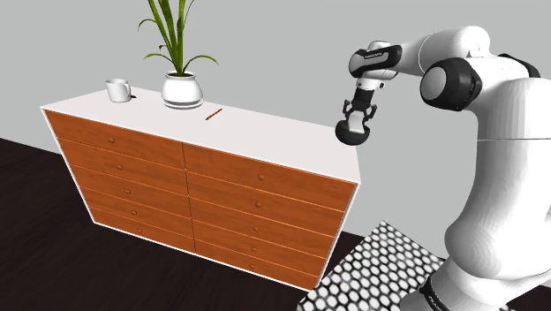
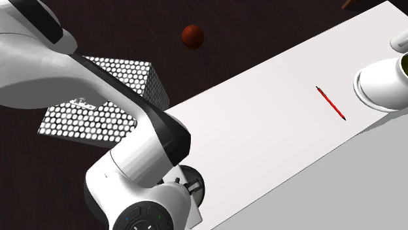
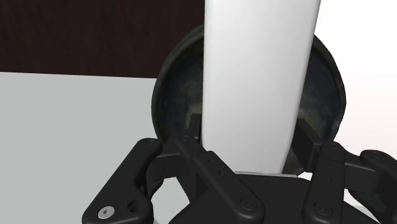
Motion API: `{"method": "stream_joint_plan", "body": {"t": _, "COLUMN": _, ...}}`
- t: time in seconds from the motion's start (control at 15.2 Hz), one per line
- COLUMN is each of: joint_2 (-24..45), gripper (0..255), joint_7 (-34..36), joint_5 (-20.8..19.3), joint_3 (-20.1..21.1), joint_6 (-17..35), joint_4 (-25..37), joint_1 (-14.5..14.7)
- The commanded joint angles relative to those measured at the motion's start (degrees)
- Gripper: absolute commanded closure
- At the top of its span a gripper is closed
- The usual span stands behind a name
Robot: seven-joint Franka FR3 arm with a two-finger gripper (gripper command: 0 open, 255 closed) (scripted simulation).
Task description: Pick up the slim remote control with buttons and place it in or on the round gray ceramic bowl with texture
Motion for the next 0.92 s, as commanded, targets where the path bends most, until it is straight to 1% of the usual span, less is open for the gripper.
{"method": "stream_joint_plan", "body": {"t": 0.0, "joint_2": -0.02, "gripper": 255, "joint_7": -0.01, "joint_5": 0.00, "joint_3": 0.00, "joint_6": 0.22, "joint_4": -0.18, "joint_1": 0.00}}
{"method": "stream_joint_plan", "body": {"t": 0.26, "joint_2": -0.01, "gripper": 255, "joint_7": -0.01, "joint_5": 0.00, "joint_3": 0.00, "joint_6": 0.22, "joint_4": -0.18, "joint_1": 0.00}}
{"method": "stream_joint_plan", "body": {"t": 0.33, "joint_2": -0.01, "gripper": 0, "joint_7": -0.01, "joint_5": 0.00, "joint_3": 0.00, "joint_6": 0.22, "joint_4": -0.18, "joint_1": 0.00}}
{"method": "stream_joint_plan", "body": {"t": 0.66, "joint_2": -0.02, "gripper": 0, "joint_7": -0.01, "joint_5": 0.00, "joint_3": 0.00, "joint_6": 0.21, "joint_4": -0.18, "joint_1": 0.01}}
{"method": "stream_joint_plan", "body": {"t": 0.86, "joint_2": -0.21, "gripper": 0, "joint_7": 0.14, "joint_5": -0.09, "joint_3": -0.08, "joint_6": -5.45, "joint_4": 5.30, "joint_1": -0.22}}
